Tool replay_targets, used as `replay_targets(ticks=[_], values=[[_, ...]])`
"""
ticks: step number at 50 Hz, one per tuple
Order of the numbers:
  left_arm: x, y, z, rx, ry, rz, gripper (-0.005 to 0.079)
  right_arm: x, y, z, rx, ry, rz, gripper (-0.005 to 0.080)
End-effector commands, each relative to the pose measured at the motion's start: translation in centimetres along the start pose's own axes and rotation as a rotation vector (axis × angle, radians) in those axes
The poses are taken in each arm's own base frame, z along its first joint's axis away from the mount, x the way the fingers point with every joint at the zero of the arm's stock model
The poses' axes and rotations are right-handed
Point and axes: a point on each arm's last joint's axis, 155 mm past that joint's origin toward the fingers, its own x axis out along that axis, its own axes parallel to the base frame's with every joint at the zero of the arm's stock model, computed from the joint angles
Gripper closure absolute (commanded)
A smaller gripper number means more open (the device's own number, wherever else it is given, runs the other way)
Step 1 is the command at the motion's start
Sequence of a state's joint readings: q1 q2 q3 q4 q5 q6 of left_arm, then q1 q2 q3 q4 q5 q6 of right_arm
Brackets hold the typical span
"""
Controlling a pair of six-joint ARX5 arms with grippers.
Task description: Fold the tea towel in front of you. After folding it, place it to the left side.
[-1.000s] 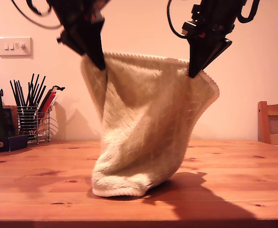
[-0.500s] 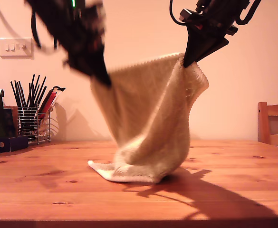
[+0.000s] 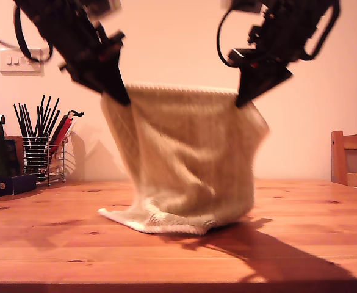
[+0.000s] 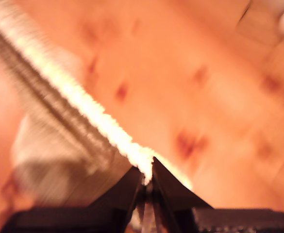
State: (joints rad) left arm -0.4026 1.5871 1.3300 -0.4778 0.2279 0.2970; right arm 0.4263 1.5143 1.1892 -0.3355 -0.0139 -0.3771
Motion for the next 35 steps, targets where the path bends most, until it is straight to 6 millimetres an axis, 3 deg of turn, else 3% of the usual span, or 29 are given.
replay_targets(ticks=[1, 7, 15, 28, 31, 35], values=[[0.1, 2.2, -1.7, -0.032, 0.029, 0.059, 0.0764, 0.0, -2.1, -0.6, -0.007, 0.014, -0.069, 0.0765], [-0.2, 3.8, -0.7, -0.013, -0.015, 0.109, 0.0764, -0.2, -3.6, 1.2, -0.024, -0.049, -0.141, 0.0765], [-1.0, 6.3, 2.5, 0.025, -0.15, 0.186, 0.0764, -1.0, -6.6, 3.9, -0.007, -0.169, -0.24, 0.0765], [-0.9, 8.9, 4.2, 0.042, -0.237, 0.247, 0.0764, -0.9, -8.7, 6.4, 0.039, -0.287, -0.325, 0.0765], [-0.3, 9.1, 4.0, 0.04, -0.237, 0.246, 0.0764, -0.6, -8.7, 6.4, 0.041, -0.291, -0.326, 0.0765], [0.9, 9.1, 3.0, 0.033, -0.208, 0.234, 0.0764, 0.9, -8.0, 4.9, 0.039, -0.234, -0.296, 0.0765]])
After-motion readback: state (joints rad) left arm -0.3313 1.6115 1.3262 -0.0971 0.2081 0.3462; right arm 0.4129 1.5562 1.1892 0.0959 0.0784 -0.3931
